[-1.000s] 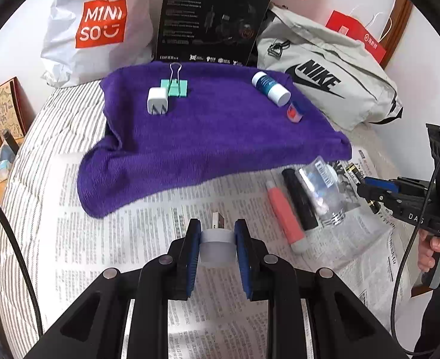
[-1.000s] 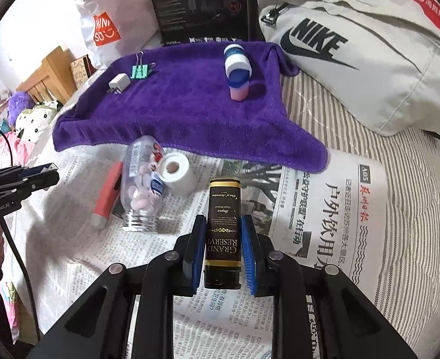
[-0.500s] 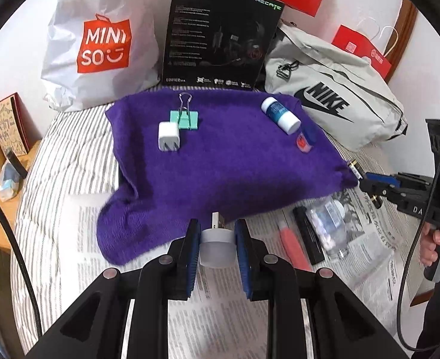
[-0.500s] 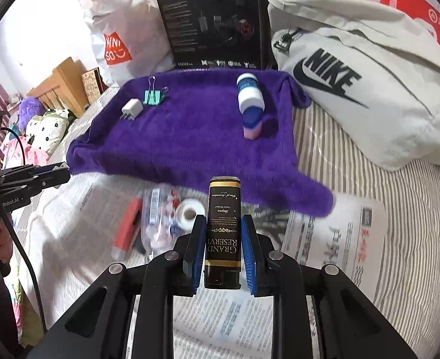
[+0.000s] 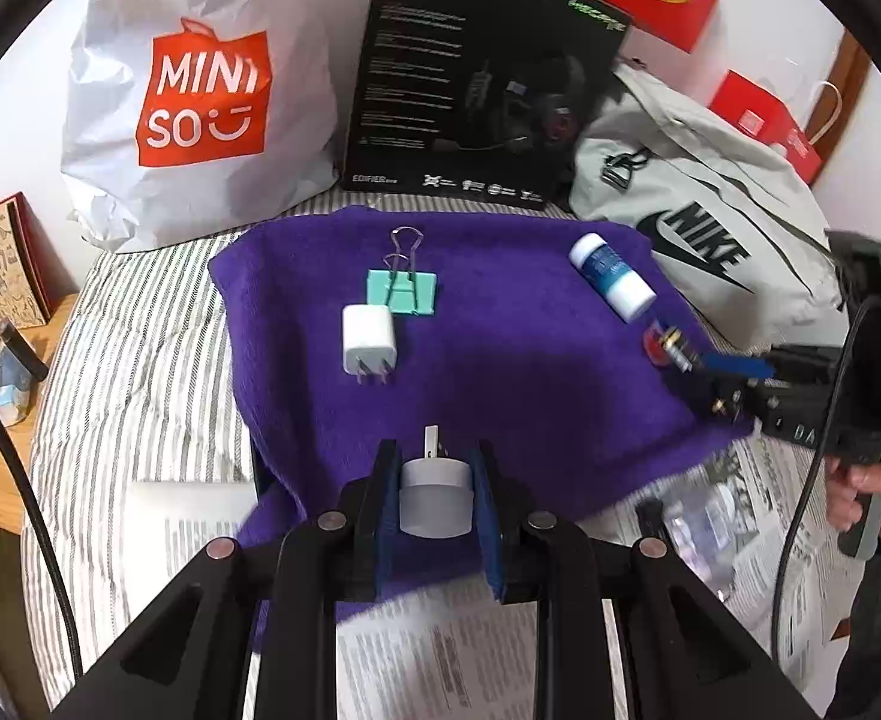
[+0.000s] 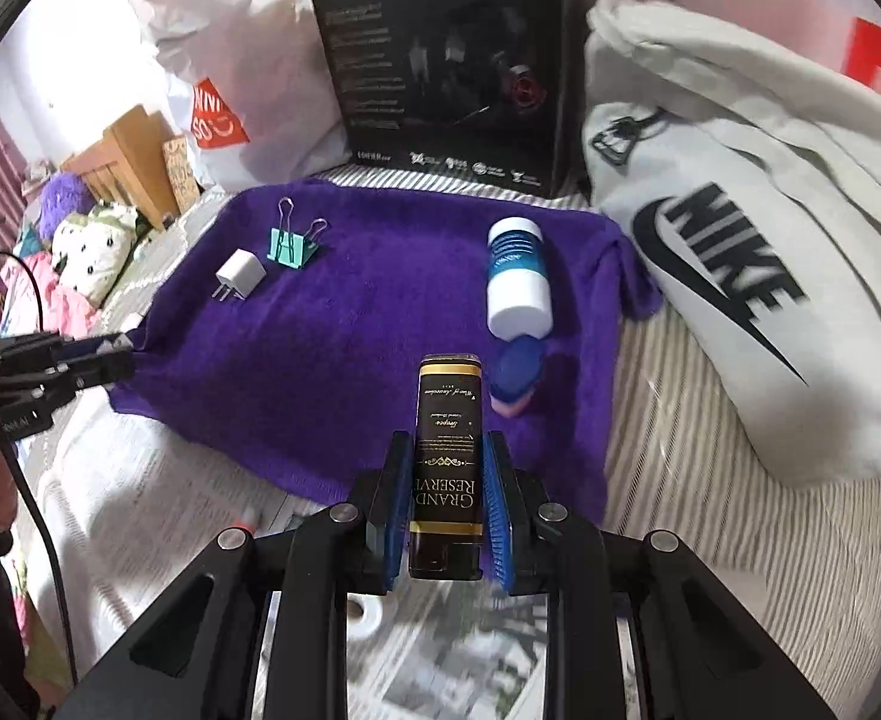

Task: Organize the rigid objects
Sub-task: 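Carry the USB piece and brown bottle onto the purple towel and open both tools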

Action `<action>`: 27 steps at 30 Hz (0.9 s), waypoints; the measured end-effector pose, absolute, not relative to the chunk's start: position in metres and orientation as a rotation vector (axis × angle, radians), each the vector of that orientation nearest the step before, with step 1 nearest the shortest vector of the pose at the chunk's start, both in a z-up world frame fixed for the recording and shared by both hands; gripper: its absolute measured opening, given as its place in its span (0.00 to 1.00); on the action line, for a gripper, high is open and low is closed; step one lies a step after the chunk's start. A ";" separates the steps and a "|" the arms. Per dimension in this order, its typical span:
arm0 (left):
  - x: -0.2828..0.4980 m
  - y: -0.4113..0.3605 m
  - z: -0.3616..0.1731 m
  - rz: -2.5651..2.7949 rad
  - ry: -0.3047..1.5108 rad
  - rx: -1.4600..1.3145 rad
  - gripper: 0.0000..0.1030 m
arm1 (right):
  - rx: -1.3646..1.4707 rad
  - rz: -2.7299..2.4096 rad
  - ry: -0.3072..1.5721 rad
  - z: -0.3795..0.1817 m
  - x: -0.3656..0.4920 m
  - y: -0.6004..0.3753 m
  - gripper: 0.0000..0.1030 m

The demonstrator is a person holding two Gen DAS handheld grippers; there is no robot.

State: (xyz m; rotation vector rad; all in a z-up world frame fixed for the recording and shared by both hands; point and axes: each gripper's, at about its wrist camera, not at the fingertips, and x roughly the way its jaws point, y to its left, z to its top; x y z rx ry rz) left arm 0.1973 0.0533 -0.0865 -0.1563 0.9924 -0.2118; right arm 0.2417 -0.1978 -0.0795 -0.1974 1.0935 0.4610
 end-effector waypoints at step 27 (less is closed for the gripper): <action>0.243 0.052 -0.136 -0.170 1.065 -0.075 0.25 | -0.266 0.465 1.174 -0.131 0.273 -0.184 0.23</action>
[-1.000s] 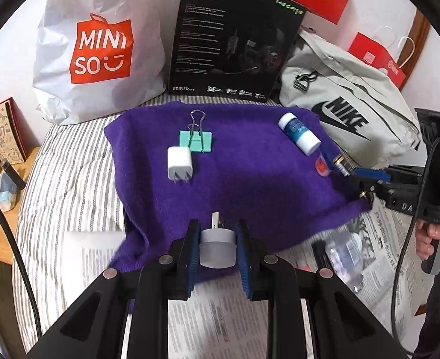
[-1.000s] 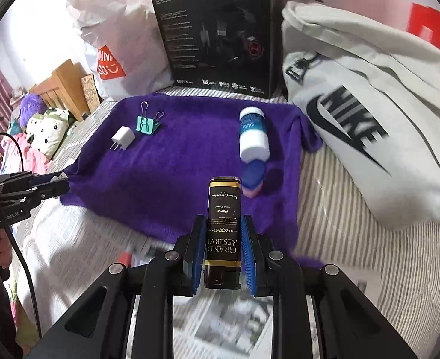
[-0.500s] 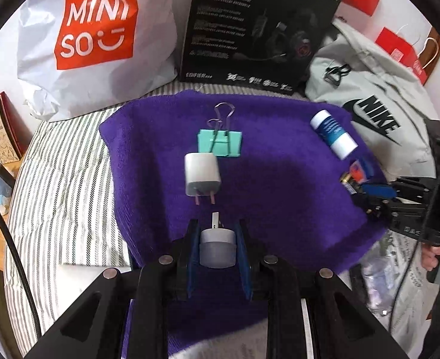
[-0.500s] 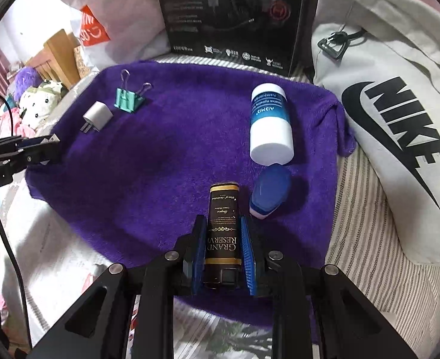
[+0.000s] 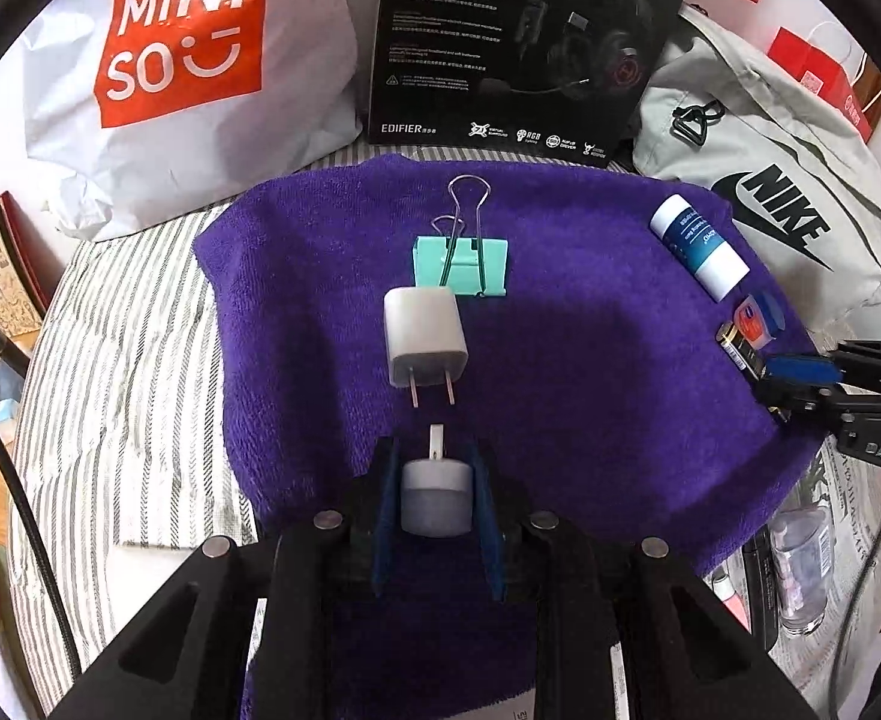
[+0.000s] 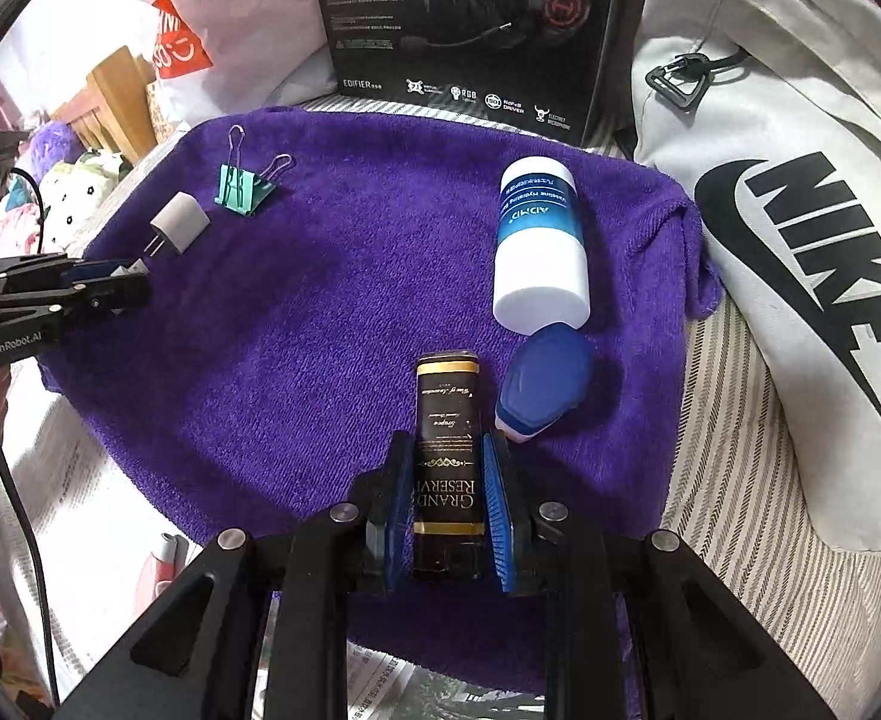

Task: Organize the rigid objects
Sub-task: 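Carry the USB piece and brown bottle onto the purple towel and open both tools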

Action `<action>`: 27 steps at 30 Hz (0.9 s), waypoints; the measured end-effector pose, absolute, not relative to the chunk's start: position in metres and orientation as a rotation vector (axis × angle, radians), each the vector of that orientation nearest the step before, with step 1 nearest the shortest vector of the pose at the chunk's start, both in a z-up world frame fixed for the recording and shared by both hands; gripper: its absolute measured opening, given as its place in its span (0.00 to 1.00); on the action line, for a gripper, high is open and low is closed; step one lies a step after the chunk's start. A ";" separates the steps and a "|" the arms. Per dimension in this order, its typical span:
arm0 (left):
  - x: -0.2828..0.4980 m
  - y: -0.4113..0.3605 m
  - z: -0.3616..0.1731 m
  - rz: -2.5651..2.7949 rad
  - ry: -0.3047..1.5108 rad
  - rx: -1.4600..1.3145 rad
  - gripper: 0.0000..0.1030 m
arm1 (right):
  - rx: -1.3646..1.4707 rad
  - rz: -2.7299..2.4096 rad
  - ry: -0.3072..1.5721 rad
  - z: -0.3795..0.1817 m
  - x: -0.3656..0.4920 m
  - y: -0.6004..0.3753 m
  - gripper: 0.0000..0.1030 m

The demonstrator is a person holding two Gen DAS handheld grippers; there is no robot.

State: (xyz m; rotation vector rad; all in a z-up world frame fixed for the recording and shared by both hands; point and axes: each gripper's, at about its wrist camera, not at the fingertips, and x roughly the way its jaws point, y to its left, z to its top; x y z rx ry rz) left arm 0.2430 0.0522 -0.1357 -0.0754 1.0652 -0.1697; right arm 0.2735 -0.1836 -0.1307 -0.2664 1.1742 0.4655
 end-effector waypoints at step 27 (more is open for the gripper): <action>0.111 -0.008 -0.113 -0.238 1.084 -0.124 0.45 | -0.114 0.474 1.140 -0.115 0.148 -0.218 0.37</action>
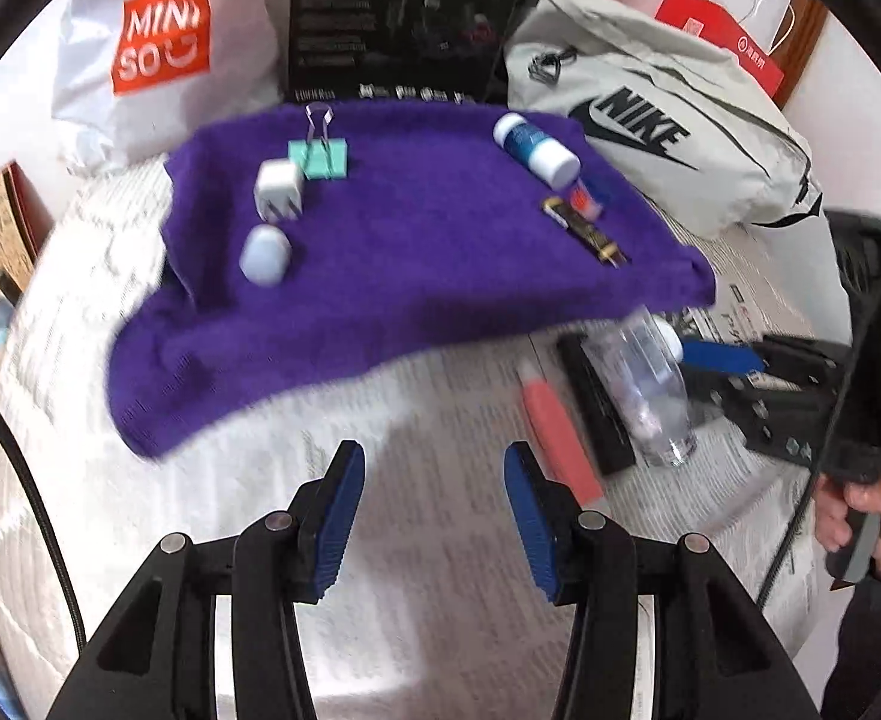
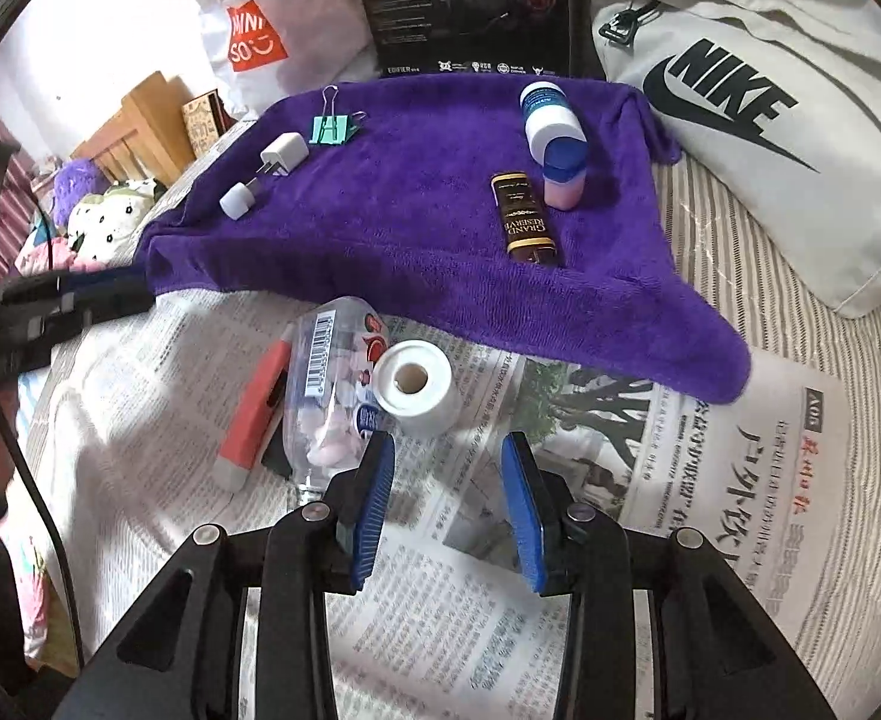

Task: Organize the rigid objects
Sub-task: 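Carry the USB piece and brown bottle onto the purple towel and open both tools, then lower the right tool onto the white tape roll and close it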

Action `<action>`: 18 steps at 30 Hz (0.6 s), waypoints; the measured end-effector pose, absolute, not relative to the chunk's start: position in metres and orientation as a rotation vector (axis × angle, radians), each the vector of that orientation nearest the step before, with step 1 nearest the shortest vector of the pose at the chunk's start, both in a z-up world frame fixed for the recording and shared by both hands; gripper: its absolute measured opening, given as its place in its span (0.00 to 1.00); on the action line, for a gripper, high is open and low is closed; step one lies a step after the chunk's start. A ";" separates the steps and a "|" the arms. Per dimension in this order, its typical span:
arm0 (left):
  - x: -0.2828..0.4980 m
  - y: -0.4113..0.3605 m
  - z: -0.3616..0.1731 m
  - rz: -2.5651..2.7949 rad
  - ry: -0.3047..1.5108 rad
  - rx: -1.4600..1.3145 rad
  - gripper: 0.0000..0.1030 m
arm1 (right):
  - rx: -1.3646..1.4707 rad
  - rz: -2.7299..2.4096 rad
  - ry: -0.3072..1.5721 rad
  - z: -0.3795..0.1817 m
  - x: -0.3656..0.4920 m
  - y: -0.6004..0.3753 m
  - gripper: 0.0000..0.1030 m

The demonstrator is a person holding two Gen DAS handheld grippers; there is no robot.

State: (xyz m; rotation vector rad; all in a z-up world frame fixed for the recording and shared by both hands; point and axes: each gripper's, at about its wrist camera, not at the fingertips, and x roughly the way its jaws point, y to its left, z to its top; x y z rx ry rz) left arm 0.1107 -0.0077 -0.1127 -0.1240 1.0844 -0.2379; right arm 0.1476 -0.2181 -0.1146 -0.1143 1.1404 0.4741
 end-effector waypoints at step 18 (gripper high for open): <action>0.106 -0.028 -0.131 -0.251 1.141 -0.125 0.45 | -0.085 0.439 1.115 -0.129 0.185 -0.195 0.37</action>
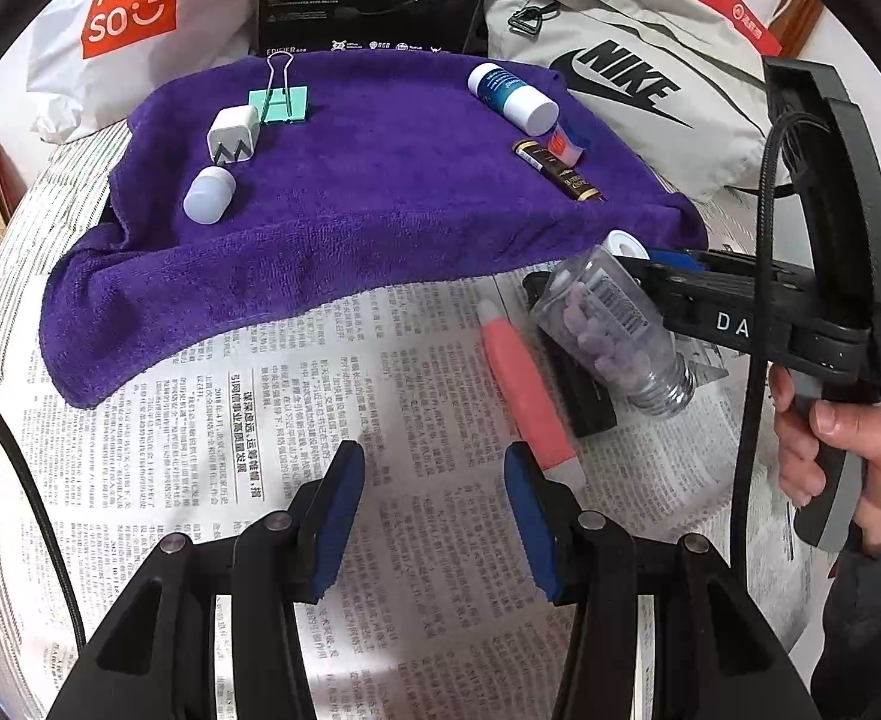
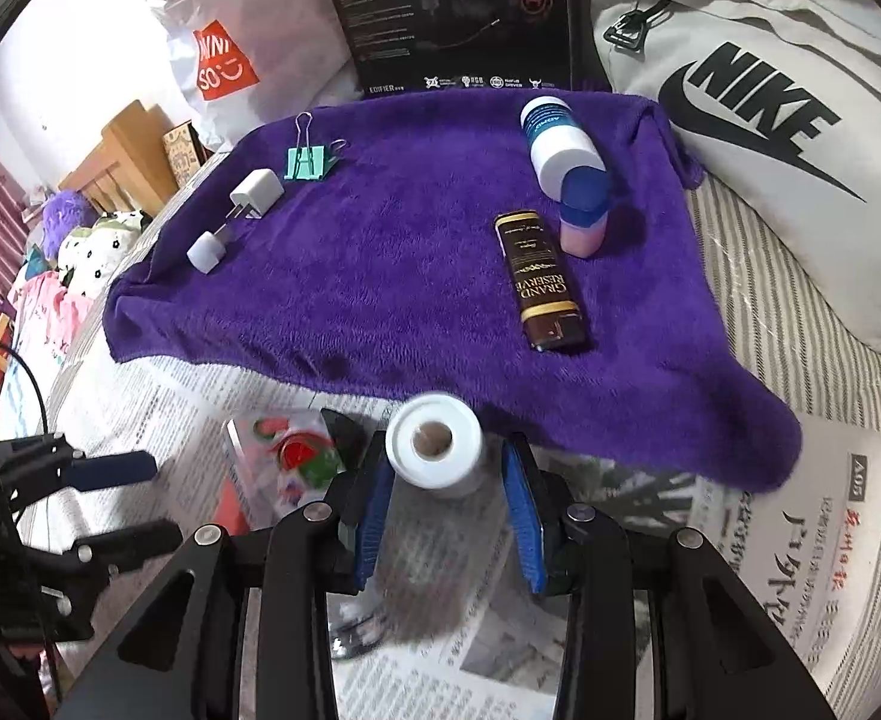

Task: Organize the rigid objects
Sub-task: 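Lower the right tool onto the white tape roll and close it, then grasp the pink tube with the left tool while the right tool lifts the tape roll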

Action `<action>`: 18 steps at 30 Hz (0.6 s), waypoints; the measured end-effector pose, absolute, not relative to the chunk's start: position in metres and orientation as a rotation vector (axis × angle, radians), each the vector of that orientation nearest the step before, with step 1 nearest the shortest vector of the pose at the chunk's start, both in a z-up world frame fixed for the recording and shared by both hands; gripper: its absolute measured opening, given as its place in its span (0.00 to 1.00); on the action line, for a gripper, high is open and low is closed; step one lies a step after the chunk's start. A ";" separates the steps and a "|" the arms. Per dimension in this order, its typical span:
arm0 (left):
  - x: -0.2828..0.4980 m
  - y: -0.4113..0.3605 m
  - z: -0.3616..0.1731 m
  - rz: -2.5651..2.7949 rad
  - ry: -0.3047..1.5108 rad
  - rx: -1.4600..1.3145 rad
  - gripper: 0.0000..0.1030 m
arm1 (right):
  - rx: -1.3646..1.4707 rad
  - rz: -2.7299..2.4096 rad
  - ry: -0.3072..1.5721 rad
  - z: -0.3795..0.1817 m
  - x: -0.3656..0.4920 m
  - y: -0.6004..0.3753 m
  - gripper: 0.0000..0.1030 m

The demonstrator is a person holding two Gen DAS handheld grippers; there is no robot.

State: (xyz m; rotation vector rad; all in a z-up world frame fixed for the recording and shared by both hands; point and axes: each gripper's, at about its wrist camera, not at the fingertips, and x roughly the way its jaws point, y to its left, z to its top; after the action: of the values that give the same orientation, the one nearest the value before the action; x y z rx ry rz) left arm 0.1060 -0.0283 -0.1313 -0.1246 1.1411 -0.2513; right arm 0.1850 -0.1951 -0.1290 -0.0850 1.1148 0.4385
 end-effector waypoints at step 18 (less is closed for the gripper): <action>0.133 -0.064 -0.132 -0.245 1.117 -0.030 0.45 | -0.115 0.357 1.100 -0.102 0.145 -0.241 0.30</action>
State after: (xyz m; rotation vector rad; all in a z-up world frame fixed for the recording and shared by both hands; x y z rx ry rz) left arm 0.1330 -0.0643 -0.1317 -0.0296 1.1173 -0.2446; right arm 0.1449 -0.2409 -0.1019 -0.1147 1.1004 0.3572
